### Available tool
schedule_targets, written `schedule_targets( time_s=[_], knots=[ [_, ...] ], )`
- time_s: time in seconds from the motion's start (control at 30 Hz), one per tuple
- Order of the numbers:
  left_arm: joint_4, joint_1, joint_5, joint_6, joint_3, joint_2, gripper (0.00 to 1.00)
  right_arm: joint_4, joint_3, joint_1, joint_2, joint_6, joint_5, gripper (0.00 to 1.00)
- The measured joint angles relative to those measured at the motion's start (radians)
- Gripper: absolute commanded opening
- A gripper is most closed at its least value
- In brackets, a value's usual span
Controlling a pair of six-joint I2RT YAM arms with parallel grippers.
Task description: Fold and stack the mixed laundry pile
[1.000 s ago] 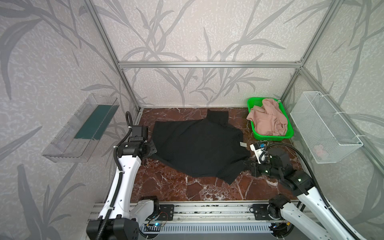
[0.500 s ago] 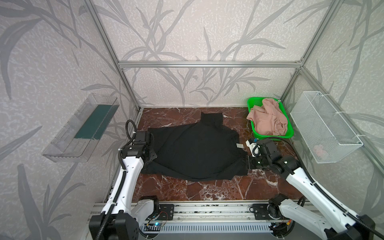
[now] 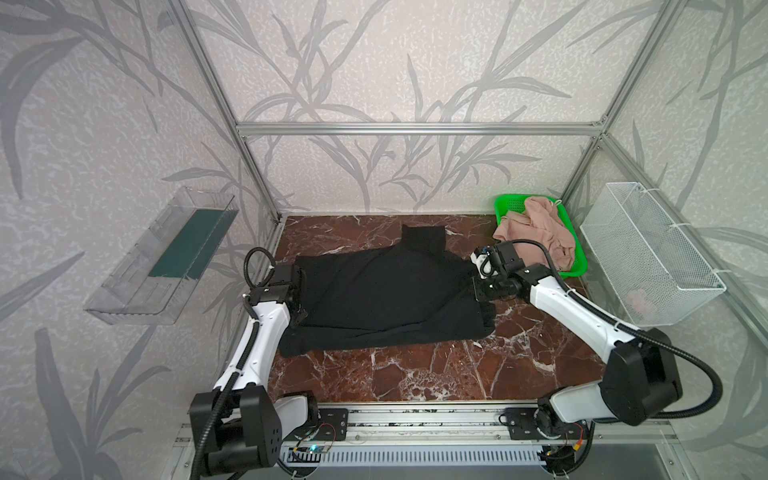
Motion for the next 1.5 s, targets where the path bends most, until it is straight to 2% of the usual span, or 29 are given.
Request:
schedule_targets(
  time_s=[0.3, 0.53, 0.6, 0.67, 0.7, 0.73, 0.77, 0.8, 0.83, 0.9, 1.03, 1.13, 1.27, 1.5],
  knots=[
    [0.069, 0.036, 0.052, -0.014, 0.004, 0.099, 0.0, 0.024, 0.143, -0.055, 0.2, -0.007, -0.056, 0.0],
    [0.108, 0.056, 0.084, -0.002, 0.082, 0.233, 0.02, 0.02, 0.235, -0.063, 0.356, -0.011, -0.08, 0.0],
    [0.116, 0.068, 0.098, 0.012, 0.109, 0.261, 0.11, 0.013, 0.268, -0.071, 0.398, -0.011, -0.086, 0.0],
    [0.124, 0.086, 0.117, 0.029, 0.144, 0.293, 0.33, 0.01, 0.303, -0.08, 0.435, -0.011, -0.091, 0.0],
    [0.129, 0.097, 0.127, 0.04, 0.163, 0.309, 0.48, 0.008, 0.321, -0.085, 0.451, -0.011, -0.094, 0.01],
    [0.131, 0.111, 0.145, 0.05, 0.185, 0.328, 0.57, 0.003, 0.344, -0.09, 0.467, -0.011, -0.095, 0.1],
    [0.131, 0.124, 0.16, 0.056, 0.204, 0.343, 0.61, 0.001, 0.362, -0.094, 0.479, -0.013, -0.094, 0.18],
    [0.127, 0.139, 0.179, 0.066, 0.227, 0.362, 0.62, -0.003, 0.38, -0.098, 0.488, -0.014, -0.092, 0.31],
    [0.122, 0.15, 0.19, 0.079, 0.248, 0.378, 0.62, -0.007, 0.393, -0.103, 0.491, -0.021, -0.084, 0.42],
    [0.105, 0.163, 0.206, 0.104, 0.284, 0.404, 0.63, -0.02, 0.411, -0.111, 0.486, -0.032, -0.069, 0.54],
    [0.059, 0.174, 0.219, 0.14, 0.303, 0.412, 0.62, -0.055, 0.409, -0.121, 0.437, -0.066, -0.003, 0.66],
    [0.049, 0.174, 0.241, 0.147, 0.273, 0.4, 0.6, -0.078, 0.347, -0.134, 0.346, -0.077, 0.048, 0.67],
    [0.051, 0.174, 0.29, 0.145, 0.2, 0.402, 0.55, -0.078, 0.217, -0.162, 0.236, -0.066, 0.055, 0.64],
    [0.081, 0.143, 0.341, 0.126, 0.193, 0.491, 0.54, -0.067, -0.027, -0.211, 0.224, -0.005, -0.005, 0.66]
  ],
)
